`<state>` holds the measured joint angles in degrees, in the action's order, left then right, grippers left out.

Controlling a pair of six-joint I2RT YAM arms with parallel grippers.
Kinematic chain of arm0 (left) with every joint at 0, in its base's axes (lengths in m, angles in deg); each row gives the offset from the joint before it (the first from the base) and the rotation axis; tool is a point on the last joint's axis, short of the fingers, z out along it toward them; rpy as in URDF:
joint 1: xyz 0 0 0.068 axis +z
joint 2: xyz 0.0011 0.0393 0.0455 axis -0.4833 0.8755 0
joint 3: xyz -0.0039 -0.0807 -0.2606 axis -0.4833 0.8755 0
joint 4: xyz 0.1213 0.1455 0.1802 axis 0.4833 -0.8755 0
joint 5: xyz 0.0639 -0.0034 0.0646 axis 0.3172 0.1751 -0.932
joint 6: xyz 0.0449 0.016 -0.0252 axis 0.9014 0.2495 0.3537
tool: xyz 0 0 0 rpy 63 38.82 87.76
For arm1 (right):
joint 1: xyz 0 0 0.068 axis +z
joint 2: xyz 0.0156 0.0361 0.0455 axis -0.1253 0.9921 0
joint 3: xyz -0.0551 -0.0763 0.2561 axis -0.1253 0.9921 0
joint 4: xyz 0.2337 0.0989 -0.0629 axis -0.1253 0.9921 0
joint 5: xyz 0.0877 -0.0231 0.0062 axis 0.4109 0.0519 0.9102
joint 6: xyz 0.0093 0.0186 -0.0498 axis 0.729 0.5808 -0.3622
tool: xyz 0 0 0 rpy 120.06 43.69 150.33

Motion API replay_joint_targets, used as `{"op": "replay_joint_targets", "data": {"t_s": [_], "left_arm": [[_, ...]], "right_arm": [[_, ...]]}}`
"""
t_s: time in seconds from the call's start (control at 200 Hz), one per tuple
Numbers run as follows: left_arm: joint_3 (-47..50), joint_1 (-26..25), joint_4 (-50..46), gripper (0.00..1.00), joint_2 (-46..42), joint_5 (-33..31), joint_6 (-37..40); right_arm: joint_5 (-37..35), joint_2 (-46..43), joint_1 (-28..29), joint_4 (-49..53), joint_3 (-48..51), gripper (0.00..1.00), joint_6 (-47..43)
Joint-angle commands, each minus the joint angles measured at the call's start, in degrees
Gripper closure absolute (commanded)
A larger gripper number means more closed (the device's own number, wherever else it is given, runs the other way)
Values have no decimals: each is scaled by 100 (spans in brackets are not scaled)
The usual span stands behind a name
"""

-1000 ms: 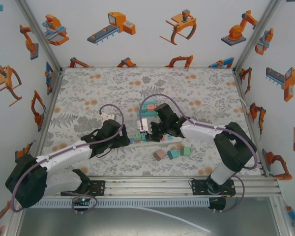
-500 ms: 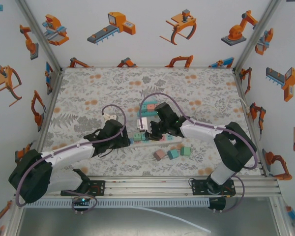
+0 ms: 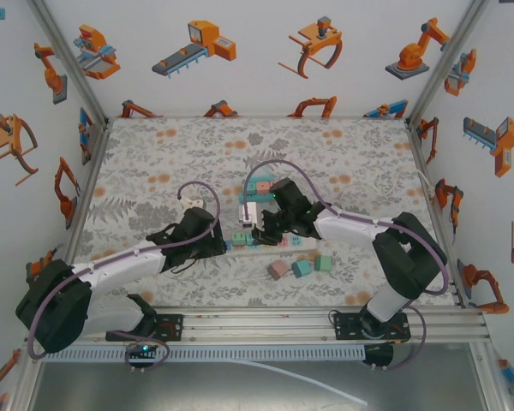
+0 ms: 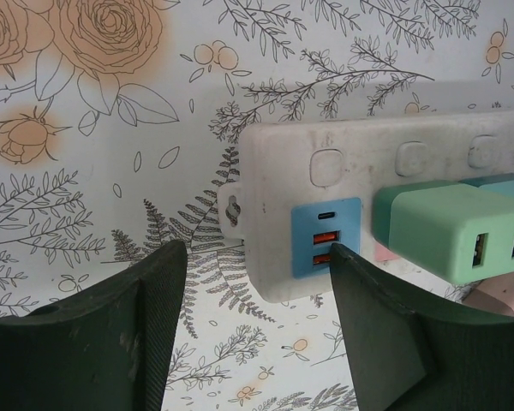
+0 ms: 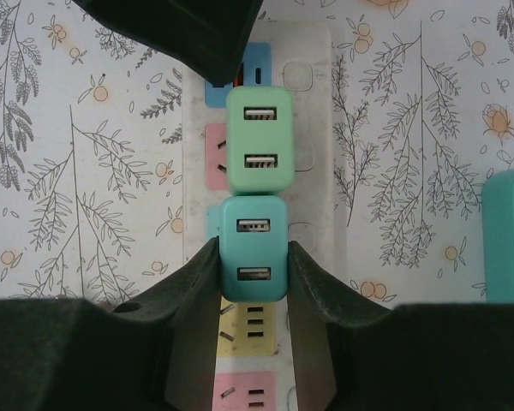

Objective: Pull the plug off the socket

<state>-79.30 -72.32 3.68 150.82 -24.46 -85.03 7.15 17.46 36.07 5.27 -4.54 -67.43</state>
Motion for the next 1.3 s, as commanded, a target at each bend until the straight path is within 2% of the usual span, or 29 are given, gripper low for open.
{"op": "replay_joint_targets", "data": {"t_s": [0.0, 0.591, 1.031, 1.187, 1.297], "left_arm": [[22, 26, -437, 37, 203, -223, 18], [31, 22, -564, 37, 70, -302, -24], [-56, 26, -543, 37, 211, -230, -25], [-78, 25, -552, 37, 102, -267, -34], [-151, 25, -639, 33, -102, -241, -34]], "right_arm": [[405, -136, 33, -374, -314, 80, 280], [620, -568, -226, -1235, -62, 85, 1165], [450, -404, -275, -1022, 105, 89, 856], [355, -645, -275, -1263, 156, 88, 1150], [168, -1021, -275, -1674, 308, 88, 1845]]}}
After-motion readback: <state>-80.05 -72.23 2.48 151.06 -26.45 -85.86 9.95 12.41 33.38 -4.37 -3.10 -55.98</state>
